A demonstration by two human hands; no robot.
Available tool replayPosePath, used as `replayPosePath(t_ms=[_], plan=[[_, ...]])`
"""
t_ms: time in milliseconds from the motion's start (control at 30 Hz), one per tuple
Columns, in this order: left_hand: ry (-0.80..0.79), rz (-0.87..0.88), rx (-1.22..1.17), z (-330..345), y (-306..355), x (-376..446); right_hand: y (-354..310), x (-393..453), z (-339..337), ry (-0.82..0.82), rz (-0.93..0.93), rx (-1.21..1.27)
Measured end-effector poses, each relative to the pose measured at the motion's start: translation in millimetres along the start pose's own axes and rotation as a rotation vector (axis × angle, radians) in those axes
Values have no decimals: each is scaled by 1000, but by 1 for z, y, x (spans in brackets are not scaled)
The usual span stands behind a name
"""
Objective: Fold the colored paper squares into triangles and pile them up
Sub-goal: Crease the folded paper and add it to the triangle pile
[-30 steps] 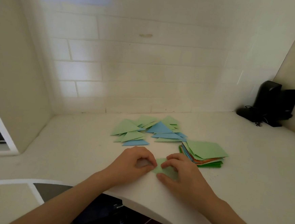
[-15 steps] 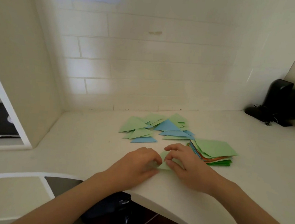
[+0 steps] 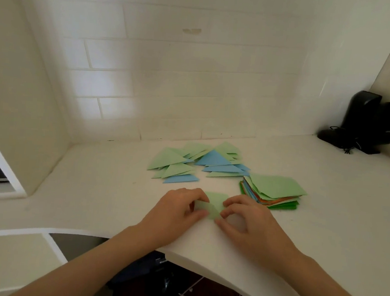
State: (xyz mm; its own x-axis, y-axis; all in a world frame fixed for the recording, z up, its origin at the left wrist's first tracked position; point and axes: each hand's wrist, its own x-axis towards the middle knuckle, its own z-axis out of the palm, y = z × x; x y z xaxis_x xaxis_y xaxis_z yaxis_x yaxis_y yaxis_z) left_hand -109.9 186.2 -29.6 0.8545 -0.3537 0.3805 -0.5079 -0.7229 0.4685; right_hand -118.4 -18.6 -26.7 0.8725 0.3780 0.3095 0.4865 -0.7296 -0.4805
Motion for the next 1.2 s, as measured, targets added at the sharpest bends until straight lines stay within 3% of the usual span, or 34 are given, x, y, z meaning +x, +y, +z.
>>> replayPosePath(t_ms=[200,400,600,867,1033,1200], plan=[[24,-143,-119,4,3,5,1,12,16,116,73,-30],[-19,-213,-12,7,2,10,2,13,20,134,107,-7],[-52,-278,-91,1,-6,16,1,15,23,119,181,125],[-37,-228,-135,0,2,10,9,8,10,60,184,173],[-60,5,200,19,17,4,7,6,6,37,170,210],[-12,109,295,20,23,-2,9,2,1,97,110,207]])
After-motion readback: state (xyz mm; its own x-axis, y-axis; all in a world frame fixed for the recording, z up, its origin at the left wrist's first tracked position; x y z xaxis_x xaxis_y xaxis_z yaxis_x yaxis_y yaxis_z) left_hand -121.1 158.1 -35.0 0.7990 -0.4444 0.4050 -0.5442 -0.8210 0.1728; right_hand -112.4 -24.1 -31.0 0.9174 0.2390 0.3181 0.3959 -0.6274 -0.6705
